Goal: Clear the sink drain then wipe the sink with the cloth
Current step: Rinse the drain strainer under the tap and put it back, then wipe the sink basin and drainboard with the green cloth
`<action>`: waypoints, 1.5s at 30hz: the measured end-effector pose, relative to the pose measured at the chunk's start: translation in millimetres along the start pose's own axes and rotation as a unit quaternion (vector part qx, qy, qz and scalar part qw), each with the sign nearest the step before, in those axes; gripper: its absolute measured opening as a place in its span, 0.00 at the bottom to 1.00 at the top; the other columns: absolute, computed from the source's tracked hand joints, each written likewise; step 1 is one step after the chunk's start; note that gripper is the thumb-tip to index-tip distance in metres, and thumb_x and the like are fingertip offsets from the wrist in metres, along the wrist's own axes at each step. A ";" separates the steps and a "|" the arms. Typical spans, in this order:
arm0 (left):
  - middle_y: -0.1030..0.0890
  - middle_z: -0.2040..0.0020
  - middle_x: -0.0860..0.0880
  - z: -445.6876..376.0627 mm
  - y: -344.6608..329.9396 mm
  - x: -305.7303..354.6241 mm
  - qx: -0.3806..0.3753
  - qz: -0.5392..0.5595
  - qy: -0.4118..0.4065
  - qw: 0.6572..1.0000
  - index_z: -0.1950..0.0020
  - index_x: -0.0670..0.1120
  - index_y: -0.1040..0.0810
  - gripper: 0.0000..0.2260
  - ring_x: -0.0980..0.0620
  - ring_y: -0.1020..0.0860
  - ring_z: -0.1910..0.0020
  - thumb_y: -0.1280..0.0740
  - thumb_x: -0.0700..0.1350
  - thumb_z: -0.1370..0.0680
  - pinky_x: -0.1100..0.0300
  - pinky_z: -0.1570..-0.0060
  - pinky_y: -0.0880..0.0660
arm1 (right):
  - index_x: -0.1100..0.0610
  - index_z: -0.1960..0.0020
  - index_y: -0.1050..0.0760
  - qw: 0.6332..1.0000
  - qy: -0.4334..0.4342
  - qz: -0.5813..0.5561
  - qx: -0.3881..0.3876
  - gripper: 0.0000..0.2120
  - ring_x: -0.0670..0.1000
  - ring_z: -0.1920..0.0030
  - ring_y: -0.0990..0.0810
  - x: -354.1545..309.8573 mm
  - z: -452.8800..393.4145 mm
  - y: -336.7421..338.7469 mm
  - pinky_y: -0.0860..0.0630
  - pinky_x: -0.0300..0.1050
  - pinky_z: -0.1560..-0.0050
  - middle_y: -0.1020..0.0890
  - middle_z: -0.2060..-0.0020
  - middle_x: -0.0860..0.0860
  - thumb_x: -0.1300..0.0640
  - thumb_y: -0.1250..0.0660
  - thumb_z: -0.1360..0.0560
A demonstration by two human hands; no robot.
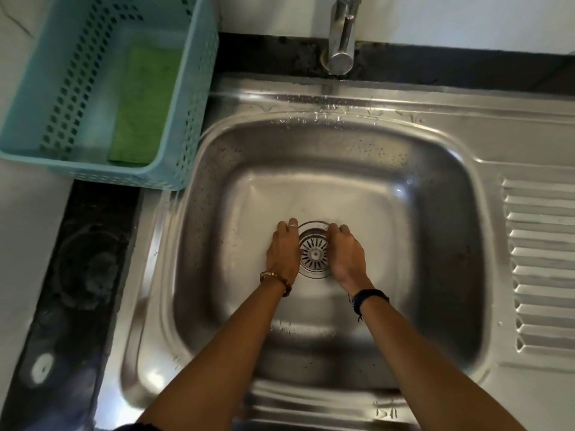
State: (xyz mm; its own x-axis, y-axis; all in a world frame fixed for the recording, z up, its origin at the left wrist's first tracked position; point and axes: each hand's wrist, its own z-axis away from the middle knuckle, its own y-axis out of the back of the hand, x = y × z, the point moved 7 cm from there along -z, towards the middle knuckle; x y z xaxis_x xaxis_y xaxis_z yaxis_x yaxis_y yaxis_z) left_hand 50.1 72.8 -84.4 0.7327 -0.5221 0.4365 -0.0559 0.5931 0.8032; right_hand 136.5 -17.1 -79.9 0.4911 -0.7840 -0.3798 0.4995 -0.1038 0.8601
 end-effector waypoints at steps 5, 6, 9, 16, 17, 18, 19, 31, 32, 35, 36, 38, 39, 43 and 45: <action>0.24 0.46 0.42 12.4 21.2 -4.8 0.030 0.127 0.034 0.991 0.44 0.41 0.30 0.13 0.44 0.24 0.48 0.32 0.41 0.26 0.54 0.52 0.26 | 0.60 0.48 0.24 0.988 -0.049 -0.138 0.053 0.08 0.55 0.53 0.21 -0.2 8.7 20.9 0.24 0.46 0.56 0.21 0.50 0.57 0.63 0.41 0.23; 0.22 0.48 0.42 17.3 27.2 -6.0 0.041 0.151 0.044 0.987 0.46 0.42 0.29 0.11 0.44 0.22 0.50 0.32 0.41 0.26 0.55 0.55 0.26 | 0.59 0.48 0.24 0.984 -0.043 -0.157 0.066 0.07 0.54 0.53 0.21 -3.0 13.1 24.5 0.24 0.45 0.56 0.20 0.50 0.56 0.62 0.40 0.23; 0.19 0.50 0.42 30.4 39.6 -9.2 0.053 0.175 0.058 0.982 0.48 0.43 0.25 0.08 0.46 0.21 0.53 0.35 0.38 0.26 0.60 0.59 0.29 | 0.57 0.49 0.21 0.991 -0.002 -0.127 0.039 0.08 0.54 0.51 0.19 -16.6 26.2 22.4 0.23 0.44 0.54 0.18 0.49 0.54 0.61 0.39 0.23; 0.37 0.26 0.44 53.5 -0.6 5.5 -0.124 -0.075 -0.116 0.983 0.28 0.43 0.36 0.20 0.47 0.44 0.25 0.46 0.36 0.20 0.52 0.27 0.47 | 0.59 0.34 0.30 0.985 0.024 0.054 -0.165 0.16 0.58 0.40 0.23 -23.1 57.3 -31.5 0.27 0.51 0.39 0.22 0.39 0.58 0.58 0.48 0.19; 0.41 0.24 0.44 55.0 -6.8 7.8 -0.137 -0.115 -0.136 0.974 0.27 0.43 0.39 0.21 0.46 0.48 0.24 0.47 0.37 0.20 0.50 0.26 0.50 | 0.59 0.33 0.31 0.984 0.026 0.046 -0.171 0.17 0.58 0.39 0.24 -24.1 57.4 -32.5 0.28 0.52 0.37 0.23 0.38 0.57 0.57 0.47 0.19; 0.43 0.23 0.44 55.6 -11.1 8.9 -0.146 -0.144 -0.143 0.968 0.26 0.43 0.42 0.22 0.46 0.50 0.23 0.47 0.37 0.20 0.49 0.26 0.53 | 0.59 0.33 0.31 0.983 0.030 0.046 -0.173 0.17 0.58 0.39 0.23 -25.1 56.9 -31.7 0.28 0.52 0.36 0.23 0.38 0.57 0.56 0.47 0.19; 0.44 0.23 0.45 55.6 -14.2 9.6 -0.151 -0.162 -0.143 0.965 0.25 0.43 0.44 0.22 0.46 0.51 0.23 0.47 0.37 0.20 0.48 0.26 0.54 | 0.59 0.35 0.30 0.984 0.031 0.048 -0.169 0.16 0.57 0.40 0.23 -25.4 56.4 -28.6 0.28 0.51 0.36 0.22 0.39 0.57 0.56 0.47 0.19; 0.18 0.56 0.48 79.7 160.2 45.5 0.200 0.263 -0.020 0.944 0.47 0.43 0.22 0.09 0.58 0.23 0.64 0.41 0.37 0.22 0.71 0.66 0.33 | 0.59 0.51 0.25 0.939 0.132 -0.292 0.125 0.07 0.47 0.59 0.20 -136.3 57.0 136.1 0.24 0.37 0.60 0.19 0.60 0.50 0.60 0.41 0.20; 0.19 0.59 0.52 89.2 185.4 47.6 0.240 0.303 -0.034 0.922 0.48 0.43 0.22 0.09 0.62 0.24 0.66 0.41 0.37 0.22 0.74 0.67 0.32 | 0.58 0.51 0.25 0.923 0.167 -0.320 0.137 0.07 0.45 0.60 0.20 -158.9 62.1 153.3 0.24 0.36 0.60 0.20 0.61 0.48 0.60 0.41 0.21; 0.23 0.64 0.63 115.7 257.9 43.4 0.347 0.355 -0.072 0.865 0.50 0.50 0.22 0.09 0.72 0.24 0.63 0.39 0.39 0.22 0.79 0.67 0.32 | 0.57 0.51 0.24 0.876 0.261 -0.362 0.182 0.07 0.38 0.64 0.23 -222.0 74.7 199.3 0.26 0.31 0.63 0.22 0.63 0.43 0.60 0.41 0.22; 0.23 0.63 0.63 119.7 280.1 38.7 0.370 0.354 -0.082 0.855 0.51 0.52 0.22 0.09 0.72 0.24 0.63 0.39 0.40 0.22 0.79 0.65 0.32 | 0.57 0.51 0.24 0.867 0.283 -0.365 0.188 0.07 0.37 0.66 0.24 -242.4 75.4 210.0 0.27 0.30 0.65 0.22 0.65 0.42 0.60 0.41 0.22; 0.20 0.59 0.56 115.4 315.3 28.2 0.383 0.321 -0.094 0.861 0.51 0.51 0.23 0.08 0.65 0.23 0.61 0.39 0.39 0.22 0.75 0.62 0.31 | 0.56 0.51 0.24 0.866 0.299 -0.363 0.172 0.07 0.37 0.69 0.24 -278.3 65.3 219.3 0.30 0.29 0.69 0.24 0.68 0.40 0.60 0.42 0.22; 0.19 0.55 0.51 107.7 328.5 20.9 0.379 0.287 -0.089 0.875 0.50 0.48 0.23 0.07 0.58 0.22 0.58 0.40 0.39 0.22 0.70 0.59 0.30 | 0.57 0.51 0.24 0.875 0.293 -0.352 0.156 0.07 0.37 0.69 0.24 -293.8 55.4 219.2 0.30 0.30 0.68 0.25 0.69 0.40 0.60 0.42 0.22; 0.19 0.49 0.37 59.3 345.4 -21.9 0.312 0.060 0.009 0.948 0.49 0.36 0.23 0.09 0.41 0.22 0.50 0.41 0.38 0.22 0.51 0.53 0.28 | 0.63 0.47 0.25 0.943 0.266 -0.182 0.086 0.10 0.58 0.53 0.19 -344.2 8.4 194.3 0.28 0.46 0.56 0.18 0.55 0.60 0.64 0.43 0.22; 0.19 0.50 0.36 43.8 340.3 -38.5 0.257 -0.030 0.048 0.965 0.51 0.35 0.22 0.11 0.40 0.21 0.51 0.42 0.38 0.22 0.49 0.54 0.27 | 0.67 0.46 0.25 0.962 0.254 -0.070 0.068 0.11 0.62 0.46 0.21 -360.7 -10.6 177.7 0.28 0.48 0.53 0.19 0.48 0.64 0.64 0.43 0.23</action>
State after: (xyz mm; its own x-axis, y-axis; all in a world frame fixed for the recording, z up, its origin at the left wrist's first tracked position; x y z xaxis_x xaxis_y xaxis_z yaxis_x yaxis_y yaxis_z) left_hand -26.8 267.8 189.8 0.8029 -0.4727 0.3631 -0.3223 0.1682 0.9316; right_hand 55.7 253.7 206.2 0.7279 -0.3599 -0.5837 0.5057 -0.2931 0.8114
